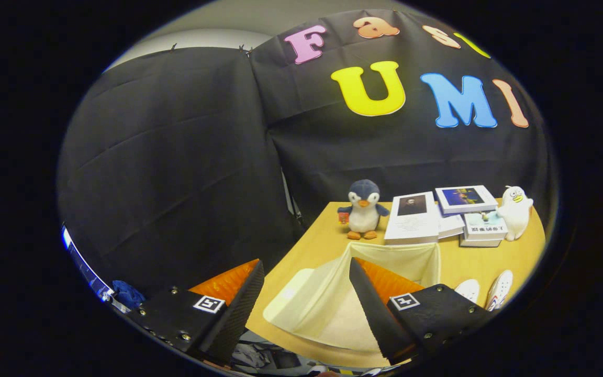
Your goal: Open the storage box then place both shoes into the box .Put the left shoe in first, then the right shoe, with the right side of both shoes facing outward in a uniform manner.
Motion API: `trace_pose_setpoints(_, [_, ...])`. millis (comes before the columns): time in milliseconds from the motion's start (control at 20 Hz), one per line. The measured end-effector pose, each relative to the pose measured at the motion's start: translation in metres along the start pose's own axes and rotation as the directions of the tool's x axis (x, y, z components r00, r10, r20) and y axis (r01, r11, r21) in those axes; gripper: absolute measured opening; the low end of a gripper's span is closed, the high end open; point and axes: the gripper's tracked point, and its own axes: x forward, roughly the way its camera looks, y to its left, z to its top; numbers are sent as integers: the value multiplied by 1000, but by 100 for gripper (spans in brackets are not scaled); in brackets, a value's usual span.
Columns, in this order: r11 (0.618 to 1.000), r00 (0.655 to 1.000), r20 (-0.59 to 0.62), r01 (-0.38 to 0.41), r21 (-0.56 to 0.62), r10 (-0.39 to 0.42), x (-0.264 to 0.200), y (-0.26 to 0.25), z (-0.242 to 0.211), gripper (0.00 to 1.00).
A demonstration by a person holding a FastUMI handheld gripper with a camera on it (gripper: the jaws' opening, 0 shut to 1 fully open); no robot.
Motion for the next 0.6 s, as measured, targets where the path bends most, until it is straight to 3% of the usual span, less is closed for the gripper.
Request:
trace_pose_setpoints(350, [985, 987, 31, 161, -62, -160, -30, -112, 12, 99])
trace_pose_setpoints(600, [973, 974, 4, 228, -21, -228, -42, -178, -9, 99])
